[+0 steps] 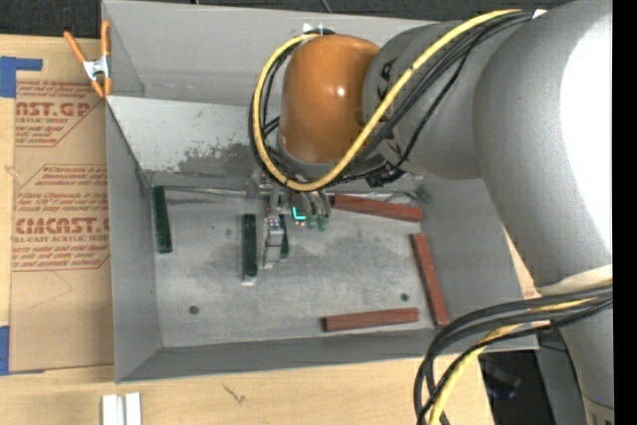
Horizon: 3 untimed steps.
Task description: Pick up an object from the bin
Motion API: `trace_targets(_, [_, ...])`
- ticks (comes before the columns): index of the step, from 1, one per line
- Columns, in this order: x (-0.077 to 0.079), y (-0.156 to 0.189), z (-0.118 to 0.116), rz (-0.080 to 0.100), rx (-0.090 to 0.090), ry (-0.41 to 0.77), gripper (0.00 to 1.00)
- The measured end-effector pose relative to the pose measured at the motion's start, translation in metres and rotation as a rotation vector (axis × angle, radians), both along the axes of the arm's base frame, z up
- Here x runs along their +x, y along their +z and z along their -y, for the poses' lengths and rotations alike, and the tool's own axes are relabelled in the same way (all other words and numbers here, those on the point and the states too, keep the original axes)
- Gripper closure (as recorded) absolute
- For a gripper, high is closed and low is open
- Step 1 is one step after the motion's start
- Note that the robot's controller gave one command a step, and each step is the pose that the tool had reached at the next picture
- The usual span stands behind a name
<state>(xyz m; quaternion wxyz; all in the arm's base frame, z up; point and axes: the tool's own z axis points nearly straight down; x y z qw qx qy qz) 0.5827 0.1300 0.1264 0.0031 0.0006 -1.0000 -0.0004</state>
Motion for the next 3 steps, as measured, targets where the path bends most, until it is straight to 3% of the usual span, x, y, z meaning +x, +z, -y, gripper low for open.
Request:
trace_targets(1, [0.002, 0.004, 0.0, 0.007, 0.001, -0.001, 0.0])
trace_targets(2, [0.006, -0.025, -0.004, 0.015, 0.001, 0.096, 0.0])
trace_targets(3, [0.005, -0.055, 0.01, 0.01, 0.002, 0.37, 1.0])
